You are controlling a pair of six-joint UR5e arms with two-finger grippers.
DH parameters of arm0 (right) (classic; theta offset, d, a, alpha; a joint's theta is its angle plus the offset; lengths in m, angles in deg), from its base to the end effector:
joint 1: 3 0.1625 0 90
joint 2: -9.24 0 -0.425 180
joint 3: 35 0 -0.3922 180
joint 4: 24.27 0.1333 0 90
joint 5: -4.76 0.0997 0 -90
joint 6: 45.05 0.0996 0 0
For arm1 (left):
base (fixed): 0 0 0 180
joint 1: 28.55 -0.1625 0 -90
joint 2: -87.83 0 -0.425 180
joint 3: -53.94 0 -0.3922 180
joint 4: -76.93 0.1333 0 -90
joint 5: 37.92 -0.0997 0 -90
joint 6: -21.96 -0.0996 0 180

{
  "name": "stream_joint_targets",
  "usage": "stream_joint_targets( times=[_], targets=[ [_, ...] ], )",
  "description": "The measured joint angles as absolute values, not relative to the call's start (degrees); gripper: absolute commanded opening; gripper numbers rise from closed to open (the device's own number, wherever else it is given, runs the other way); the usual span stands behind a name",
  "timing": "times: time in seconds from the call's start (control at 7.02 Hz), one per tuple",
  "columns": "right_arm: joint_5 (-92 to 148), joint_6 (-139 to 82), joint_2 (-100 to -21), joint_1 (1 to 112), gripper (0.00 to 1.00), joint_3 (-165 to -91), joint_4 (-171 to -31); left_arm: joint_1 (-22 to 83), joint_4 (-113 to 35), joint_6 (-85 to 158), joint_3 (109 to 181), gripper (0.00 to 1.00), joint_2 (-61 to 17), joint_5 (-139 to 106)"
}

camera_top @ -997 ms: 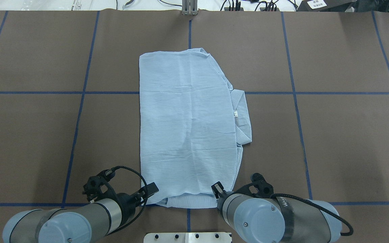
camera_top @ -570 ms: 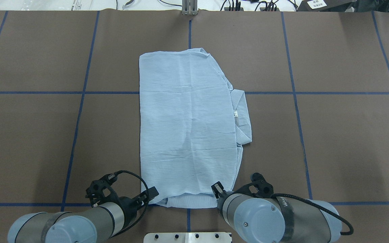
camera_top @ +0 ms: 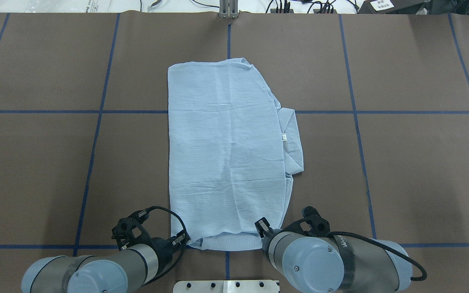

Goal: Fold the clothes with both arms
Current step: 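Move the left gripper to the near edge beside the right gripper, then grasp the near edge with both grippers and fold it over the far half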

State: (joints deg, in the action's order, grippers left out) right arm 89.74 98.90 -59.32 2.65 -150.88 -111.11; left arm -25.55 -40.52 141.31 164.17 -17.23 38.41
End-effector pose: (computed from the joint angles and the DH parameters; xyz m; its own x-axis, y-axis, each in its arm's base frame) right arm -0.5445 -0.1966 0.2560 0.2391 0.8330 0.4990 -0.6092 0.5288 -0.5909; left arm 0.5533 -0.1860 0.3020 0.2709 -0.4911 -0.8279 0.4514 0.8245 -0.3414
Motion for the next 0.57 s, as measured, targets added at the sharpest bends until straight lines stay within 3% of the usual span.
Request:
stream_joint_targets(
  times=[0.57],
  targets=[
    [89.79, 98.81, -59.83, 2.85, 0.00, -154.28, -112.19, -25.25, -35.37, 141.31, 172.80, 0.00, -17.19, 39.24]
  ],
)
